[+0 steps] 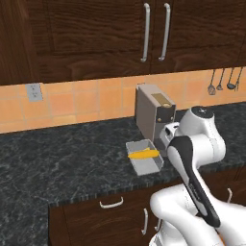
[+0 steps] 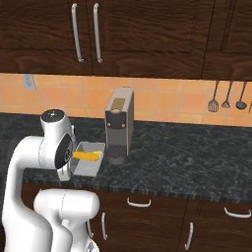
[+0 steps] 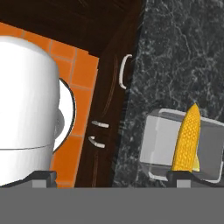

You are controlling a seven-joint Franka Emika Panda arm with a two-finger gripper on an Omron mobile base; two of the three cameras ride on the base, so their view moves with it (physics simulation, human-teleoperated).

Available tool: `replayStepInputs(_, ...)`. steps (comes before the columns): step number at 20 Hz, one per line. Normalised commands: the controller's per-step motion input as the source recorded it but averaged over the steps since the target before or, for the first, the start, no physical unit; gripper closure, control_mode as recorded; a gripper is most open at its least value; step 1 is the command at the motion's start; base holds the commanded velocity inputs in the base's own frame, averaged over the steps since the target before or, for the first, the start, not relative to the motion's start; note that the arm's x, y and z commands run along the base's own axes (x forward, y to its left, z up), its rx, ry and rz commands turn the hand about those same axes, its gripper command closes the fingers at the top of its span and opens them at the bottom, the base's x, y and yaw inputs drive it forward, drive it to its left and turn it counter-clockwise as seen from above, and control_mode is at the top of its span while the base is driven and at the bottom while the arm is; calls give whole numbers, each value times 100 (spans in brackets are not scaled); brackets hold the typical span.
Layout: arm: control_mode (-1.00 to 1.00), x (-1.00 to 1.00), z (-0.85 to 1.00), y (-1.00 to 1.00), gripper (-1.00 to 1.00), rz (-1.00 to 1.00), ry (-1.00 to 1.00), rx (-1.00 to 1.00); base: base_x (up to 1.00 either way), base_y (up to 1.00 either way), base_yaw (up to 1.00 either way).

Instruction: Take the meat container that has the fish and place it on the second highest rack of the freezer. Then take the vegetable container that has the lemon wedge and corn and place it on the highest rack of the freezer.

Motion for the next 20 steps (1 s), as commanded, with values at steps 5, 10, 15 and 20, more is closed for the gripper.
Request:
replayStepInputs(5,-100,21,-24,0,-100,0,12,6,0,0,0)
replayStepInputs(10,-100,33,-27,2,-100,1,6,1,0,0,0)
replayStepInputs(15,-100,37,-36,37,-100,0,1,-1,0,0,0)
replayStepInputs(20,-100,44,-45,28,-100,0,4,0,0,0,0)
